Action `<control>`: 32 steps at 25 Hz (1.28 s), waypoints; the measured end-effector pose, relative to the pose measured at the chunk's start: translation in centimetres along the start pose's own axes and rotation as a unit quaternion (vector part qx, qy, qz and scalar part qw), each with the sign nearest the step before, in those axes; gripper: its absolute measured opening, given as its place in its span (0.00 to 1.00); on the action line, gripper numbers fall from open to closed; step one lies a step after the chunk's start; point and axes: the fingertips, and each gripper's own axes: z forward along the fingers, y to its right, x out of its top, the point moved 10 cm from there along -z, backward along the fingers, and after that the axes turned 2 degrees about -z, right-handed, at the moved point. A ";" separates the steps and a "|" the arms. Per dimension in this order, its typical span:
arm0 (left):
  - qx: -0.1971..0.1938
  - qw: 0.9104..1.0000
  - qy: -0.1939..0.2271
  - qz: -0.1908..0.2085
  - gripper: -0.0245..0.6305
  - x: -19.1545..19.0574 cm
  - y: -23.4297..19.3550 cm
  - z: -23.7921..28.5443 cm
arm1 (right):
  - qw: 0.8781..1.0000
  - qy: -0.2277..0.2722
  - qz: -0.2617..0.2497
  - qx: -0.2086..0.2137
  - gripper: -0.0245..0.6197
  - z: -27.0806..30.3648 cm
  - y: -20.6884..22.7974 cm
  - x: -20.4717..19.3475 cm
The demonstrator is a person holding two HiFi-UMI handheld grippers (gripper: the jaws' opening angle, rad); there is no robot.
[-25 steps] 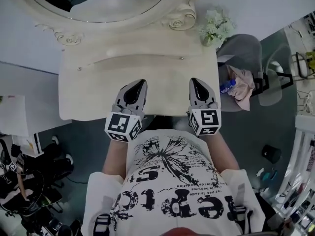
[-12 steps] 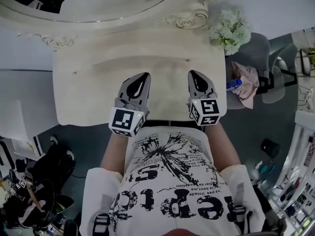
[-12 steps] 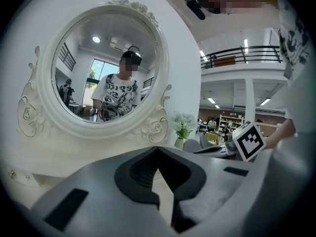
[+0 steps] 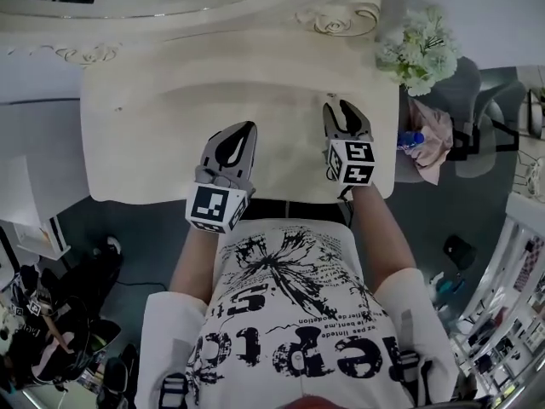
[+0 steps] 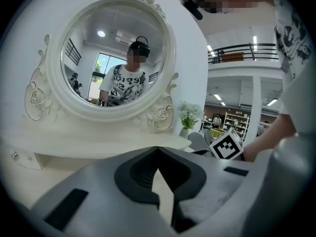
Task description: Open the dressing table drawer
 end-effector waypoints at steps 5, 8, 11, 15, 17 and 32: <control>0.004 1.000 -0.014 -0.001 0.05 -0.7 -0.4 -0.2 | 1.000 -0.004 0.019 -0.002 0.26 2.0 0.1 0.1; 0.001 1.000 -0.020 0.002 0.05 -0.9 -0.4 0.1 | 1.000 -0.004 0.018 -0.012 0.26 2.5 0.1 0.5; -0.002 1.000 -0.021 0.004 0.05 -0.8 -0.6 0.3 | 0.999 -0.017 0.011 -0.024 0.21 2.9 0.0 0.6; -0.002 1.000 -0.017 0.004 0.05 -0.4 -0.9 0.5 | 0.999 -0.023 0.003 -0.027 0.20 2.9 0.0 0.7; 0.000 1.000 -0.016 0.005 0.05 -0.2 -0.9 0.5 | 0.999 -0.024 0.002 -0.026 0.20 2.9 -0.1 0.7; -0.002 1.000 -0.015 0.003 0.05 0.0 -0.5 0.3 | 0.999 -0.040 0.017 -0.015 0.20 -0.1 -1.3 -1.5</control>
